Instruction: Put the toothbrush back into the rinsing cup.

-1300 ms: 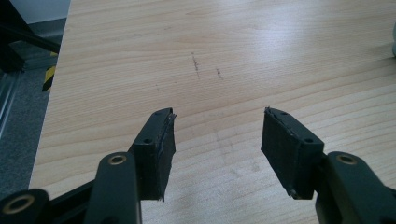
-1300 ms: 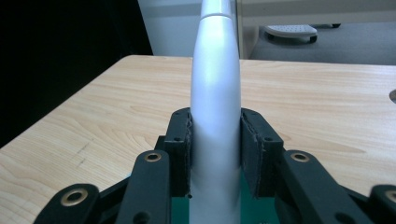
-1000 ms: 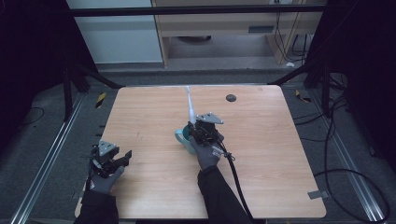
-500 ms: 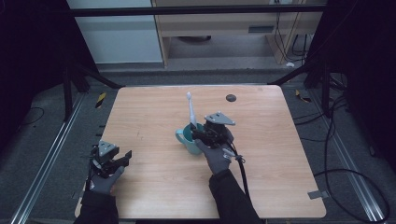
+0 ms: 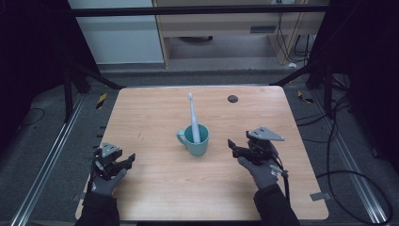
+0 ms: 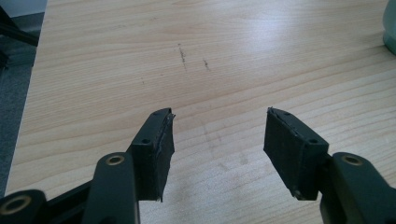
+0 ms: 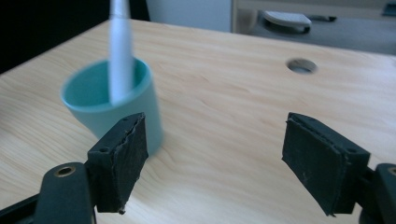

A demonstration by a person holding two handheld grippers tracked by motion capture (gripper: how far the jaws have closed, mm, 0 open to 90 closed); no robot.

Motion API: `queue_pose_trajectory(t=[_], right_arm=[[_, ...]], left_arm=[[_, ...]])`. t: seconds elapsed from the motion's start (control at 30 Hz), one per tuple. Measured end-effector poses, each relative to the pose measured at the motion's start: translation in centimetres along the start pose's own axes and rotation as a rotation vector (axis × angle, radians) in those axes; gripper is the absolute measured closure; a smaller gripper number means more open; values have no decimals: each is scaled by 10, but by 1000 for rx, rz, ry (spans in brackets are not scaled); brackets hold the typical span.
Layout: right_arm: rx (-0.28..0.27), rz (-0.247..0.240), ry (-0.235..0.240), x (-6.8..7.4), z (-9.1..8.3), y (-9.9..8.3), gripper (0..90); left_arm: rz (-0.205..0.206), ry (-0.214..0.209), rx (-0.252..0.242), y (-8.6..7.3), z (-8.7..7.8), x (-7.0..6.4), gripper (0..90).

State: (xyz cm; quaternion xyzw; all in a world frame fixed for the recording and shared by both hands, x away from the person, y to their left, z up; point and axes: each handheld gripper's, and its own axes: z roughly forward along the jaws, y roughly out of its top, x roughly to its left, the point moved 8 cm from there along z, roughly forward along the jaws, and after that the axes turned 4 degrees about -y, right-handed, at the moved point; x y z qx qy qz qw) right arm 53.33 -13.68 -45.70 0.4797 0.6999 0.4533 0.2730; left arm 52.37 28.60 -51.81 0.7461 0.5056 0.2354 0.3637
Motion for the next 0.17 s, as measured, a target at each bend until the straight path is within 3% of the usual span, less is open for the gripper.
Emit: queue_pose_trajectory(t=[0.07, 0.1, 0.13, 0.17], right_arm=[[36, 10, -35, -21, -7, -21, 214], [36, 10, -35, -21, -7, -21, 214], [64, 15, -63, -34, -11, -34, 213], [64, 15, -63, -34, -11, -34, 213]], left_arm=[[2, -6, 7, -1, 1, -1, 413], [2, -8, 11, -1, 2, -1, 413], [2, -11, 15, -2, 2, -1, 408], [4, -11, 16, -2, 3, -1, 408]])
